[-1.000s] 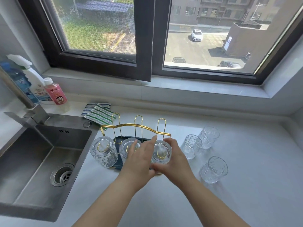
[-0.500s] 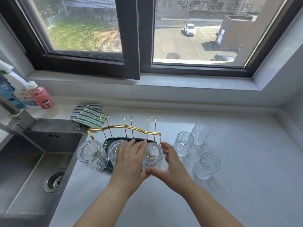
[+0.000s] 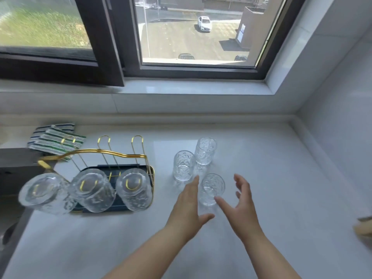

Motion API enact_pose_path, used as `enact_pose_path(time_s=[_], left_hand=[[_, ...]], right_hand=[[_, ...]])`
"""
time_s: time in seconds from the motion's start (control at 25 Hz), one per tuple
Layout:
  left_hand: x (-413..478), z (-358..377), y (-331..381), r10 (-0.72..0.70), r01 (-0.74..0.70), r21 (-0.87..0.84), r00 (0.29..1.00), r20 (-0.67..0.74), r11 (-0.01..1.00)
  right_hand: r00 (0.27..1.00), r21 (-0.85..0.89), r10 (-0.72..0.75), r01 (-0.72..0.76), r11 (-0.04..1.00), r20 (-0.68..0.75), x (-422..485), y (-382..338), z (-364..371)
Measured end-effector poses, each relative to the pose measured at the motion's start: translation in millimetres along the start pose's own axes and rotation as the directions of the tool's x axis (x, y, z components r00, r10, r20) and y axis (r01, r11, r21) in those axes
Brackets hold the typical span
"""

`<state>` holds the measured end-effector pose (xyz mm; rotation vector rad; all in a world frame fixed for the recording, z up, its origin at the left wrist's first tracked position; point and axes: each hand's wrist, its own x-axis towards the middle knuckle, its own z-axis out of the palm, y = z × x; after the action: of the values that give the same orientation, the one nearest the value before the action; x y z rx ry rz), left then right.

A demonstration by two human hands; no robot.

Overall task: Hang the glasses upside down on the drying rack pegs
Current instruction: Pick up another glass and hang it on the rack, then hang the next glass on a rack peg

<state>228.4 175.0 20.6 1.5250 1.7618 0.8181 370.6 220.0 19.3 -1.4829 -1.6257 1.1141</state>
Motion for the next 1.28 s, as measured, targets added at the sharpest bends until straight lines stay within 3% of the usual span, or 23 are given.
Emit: enact_pose_path(time_s=[0.12,0.24,0.4,0.52,0.64,0.72,0.8,0.88,0.96,1.12,1.28], left_hand=[[29,24,-8,-0.153,0.154,-0.171,0.988,0.018,0.973],[44,37,-13,-0.238,0.243,-0.305,0.97,0.053,0.921],[49,41,-14,-0.224,0.205,-0.252,0.974,-0.046,0.946],[44,34,-5,-0.217,0.188,-0.231,0.971,-0.105,0.955],[27,15,12,-0.207,0.156,-0.302,0.968,-0.144,0.94],[14,-3,28,-0.174,0.105,-0.369,0.972,-0.159,0.924],[0,-25,43,-0.135,0.05,-0.424,0.976,-0.173,0.904],[-13,-49,52,-0.106,0.011,-0.454,0.977,-0.183,0.891],[-27,-79,56,-0.079,-0.013,-0.45,0.979,-0.185,0.893],[-54,-148,49,-0.04,-0.035,-0.3,0.97,-0.241,0.953],[-56,-234,17,0.077,-0.023,0.135,0.909,-0.409,0.991]], right_hand=[[0.973,0.018,0.123,-0.129,0.991,0.196,10,17,0],[0.944,0.036,0.156,-0.174,0.984,0.291,13,27,3],[0.939,0.065,0.126,-0.155,0.986,0.32,12,29,4],[0.942,0.201,0.123,-0.192,0.961,0.313,11,26,-3],[0.922,0.424,0.259,-0.365,0.829,0.287,12,16,-12],[0.853,0.576,0.297,-0.511,0.638,0.429,13,5,-14],[0.78,0.647,0.168,-0.601,0.47,0.603,11,-16,-11],[0.744,0.675,0.015,-0.614,0.41,0.668,8,-43,-5],[0.749,0.698,-0.08,-0.565,0.441,0.657,7,-72,4],[0.772,0.632,-0.214,-0.291,0.718,0.598,11,-139,29],[0.774,0.511,-0.346,0.033,0.859,0.531,28,-220,86]])
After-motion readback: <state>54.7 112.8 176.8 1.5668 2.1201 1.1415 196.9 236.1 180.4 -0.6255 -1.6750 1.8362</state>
